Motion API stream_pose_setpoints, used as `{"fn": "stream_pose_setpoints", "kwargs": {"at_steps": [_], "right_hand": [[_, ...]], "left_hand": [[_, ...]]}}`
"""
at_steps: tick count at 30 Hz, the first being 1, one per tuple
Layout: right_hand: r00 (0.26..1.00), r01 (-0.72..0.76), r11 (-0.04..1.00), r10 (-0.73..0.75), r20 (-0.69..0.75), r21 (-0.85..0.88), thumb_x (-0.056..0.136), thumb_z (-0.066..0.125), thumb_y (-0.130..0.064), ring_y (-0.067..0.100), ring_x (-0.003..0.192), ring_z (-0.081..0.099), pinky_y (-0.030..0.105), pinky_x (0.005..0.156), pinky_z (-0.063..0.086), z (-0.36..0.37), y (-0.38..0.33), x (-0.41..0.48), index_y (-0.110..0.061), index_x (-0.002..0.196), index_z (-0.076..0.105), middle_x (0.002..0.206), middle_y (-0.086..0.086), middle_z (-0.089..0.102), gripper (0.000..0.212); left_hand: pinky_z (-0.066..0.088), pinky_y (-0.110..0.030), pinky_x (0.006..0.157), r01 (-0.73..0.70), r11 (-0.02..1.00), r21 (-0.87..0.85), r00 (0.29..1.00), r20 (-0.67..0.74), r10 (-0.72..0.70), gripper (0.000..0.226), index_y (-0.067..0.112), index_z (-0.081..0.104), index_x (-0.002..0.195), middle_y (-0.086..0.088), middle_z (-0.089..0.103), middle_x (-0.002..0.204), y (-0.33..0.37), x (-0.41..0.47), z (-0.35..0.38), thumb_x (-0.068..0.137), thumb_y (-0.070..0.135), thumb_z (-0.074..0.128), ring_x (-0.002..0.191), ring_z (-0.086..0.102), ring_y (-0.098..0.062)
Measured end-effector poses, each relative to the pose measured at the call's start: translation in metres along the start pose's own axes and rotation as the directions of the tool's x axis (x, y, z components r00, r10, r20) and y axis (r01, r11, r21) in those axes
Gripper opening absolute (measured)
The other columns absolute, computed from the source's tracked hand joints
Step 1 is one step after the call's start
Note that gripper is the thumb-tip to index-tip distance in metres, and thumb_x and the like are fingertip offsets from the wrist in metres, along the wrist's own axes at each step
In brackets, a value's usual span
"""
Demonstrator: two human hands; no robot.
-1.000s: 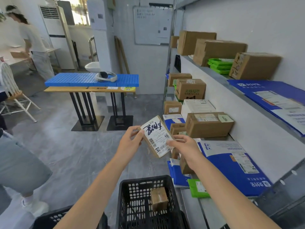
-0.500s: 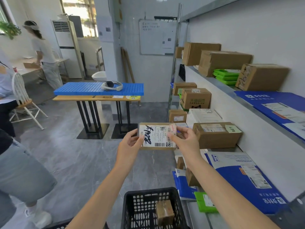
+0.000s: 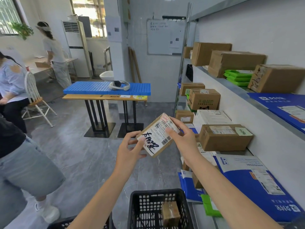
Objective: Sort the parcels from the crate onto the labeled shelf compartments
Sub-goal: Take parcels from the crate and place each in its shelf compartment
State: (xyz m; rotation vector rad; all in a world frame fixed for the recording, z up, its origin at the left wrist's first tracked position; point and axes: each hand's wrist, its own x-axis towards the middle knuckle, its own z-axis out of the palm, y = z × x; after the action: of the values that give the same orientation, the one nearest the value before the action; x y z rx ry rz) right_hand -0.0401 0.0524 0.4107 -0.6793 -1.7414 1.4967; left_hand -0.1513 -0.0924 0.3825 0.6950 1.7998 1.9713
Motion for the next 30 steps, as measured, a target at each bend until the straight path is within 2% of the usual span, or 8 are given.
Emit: {"fn": "stream_pose_setpoints", "kwargs": {"at_steps": [5,8,10,12,16,18,23,30], "right_hand": [[0.999,-0.027,1.0,0.027,-0.029,0.013,0.087,0.074,-0.019,0.003,0.104,0.062,0.018,0.069,0.057,0.014,-0.001,-0.001,-0.028,0.134,0.054,0.116,-0.014,0.063,0.052],[0.999,-0.05,0.998,0.051,-0.015,0.048,0.085,0.077,-0.024,0.008,0.116,0.06,0.028,0.085,0.059,0.021,0.0,-0.002,-0.027,0.141,0.046,0.127,-0.01,0.063,0.064],[0.998,-0.056,0.995,0.056,0.005,0.079,0.085,0.077,-0.024,0.009,0.119,0.061,0.034,0.092,0.058,0.025,0.001,-0.003,-0.028,0.141,0.047,0.128,-0.009,0.065,0.063],[0.999,-0.033,0.996,0.031,0.031,0.078,0.086,0.076,-0.022,0.006,0.118,0.061,0.032,0.094,0.056,0.028,0.0,-0.004,-0.031,0.14,0.05,0.125,-0.011,0.067,0.06],[0.997,-0.022,0.993,0.013,0.077,0.12,0.087,0.074,-0.019,-0.002,0.107,0.066,0.02,0.079,0.058,0.032,-0.003,-0.007,-0.044,0.12,0.058,0.111,-0.019,0.072,0.044],[0.997,-0.029,0.99,0.018,0.079,0.139,0.088,0.073,-0.019,0.0,0.103,0.068,0.018,0.075,0.058,0.033,-0.003,-0.008,-0.04,0.117,0.062,0.107,-0.018,0.074,0.037],[0.999,-0.041,0.973,0.039,0.014,0.226,0.085,0.075,-0.017,0.009,0.105,0.07,0.025,0.079,0.06,0.034,-0.005,-0.017,-0.017,0.124,0.058,0.119,-0.002,0.072,0.042],[1.0,0.005,0.986,0.0,-0.027,0.168,0.084,0.076,-0.023,0.011,0.115,0.065,0.044,0.094,0.057,0.032,-0.01,-0.039,-0.024,0.12,0.06,0.121,-0.007,0.071,0.04]], "left_hand": [[0.063,-0.039,0.074,0.01,0.999,-0.049,1.0,-0.009,-0.01,0.021,0.01,0.059,0.101,0.001,0.062,0.126,-0.006,-0.005,-0.005,0.088,0.021,0.072,0.094,0.073,-0.013],[0.061,-0.036,0.081,-0.038,0.999,0.037,0.999,-0.012,0.039,0.026,0.025,0.062,0.111,0.007,0.065,0.123,-0.009,-0.003,-0.01,0.087,0.03,0.072,0.1,0.071,-0.011],[0.052,-0.032,0.098,-0.072,0.989,0.129,0.997,-0.001,0.073,0.039,0.038,0.061,0.126,0.016,0.063,0.126,-0.009,-0.002,-0.013,0.088,0.039,0.07,0.116,0.061,-0.005],[0.042,-0.032,0.109,-0.077,0.985,0.152,0.997,-0.014,0.08,0.042,0.04,0.061,0.129,0.021,0.063,0.127,-0.007,-0.003,-0.017,0.088,0.042,0.068,0.127,0.052,0.0],[0.053,-0.032,0.098,-0.06,0.998,0.02,0.997,-0.05,0.061,0.033,0.028,0.067,0.123,0.016,0.072,0.113,0.001,-0.007,-0.019,0.09,0.028,0.069,0.11,0.065,-0.001],[0.056,-0.027,0.093,-0.074,0.997,-0.029,0.994,-0.076,0.072,0.034,0.021,0.068,0.122,0.01,0.073,0.111,0.005,-0.009,-0.019,0.089,0.023,0.071,0.107,0.067,-0.004],[0.056,-0.022,0.088,-0.097,0.993,-0.074,0.993,-0.074,0.092,0.034,0.011,0.067,0.121,0.002,0.074,0.111,0.014,-0.014,-0.022,0.088,0.015,0.072,0.105,0.069,-0.009],[0.057,-0.024,0.088,-0.088,0.992,-0.094,0.996,-0.04,0.085,0.033,0.013,0.068,0.121,0.004,0.075,0.11,0.015,-0.027,-0.027,0.089,0.019,0.071,0.104,0.07,-0.009]]}}
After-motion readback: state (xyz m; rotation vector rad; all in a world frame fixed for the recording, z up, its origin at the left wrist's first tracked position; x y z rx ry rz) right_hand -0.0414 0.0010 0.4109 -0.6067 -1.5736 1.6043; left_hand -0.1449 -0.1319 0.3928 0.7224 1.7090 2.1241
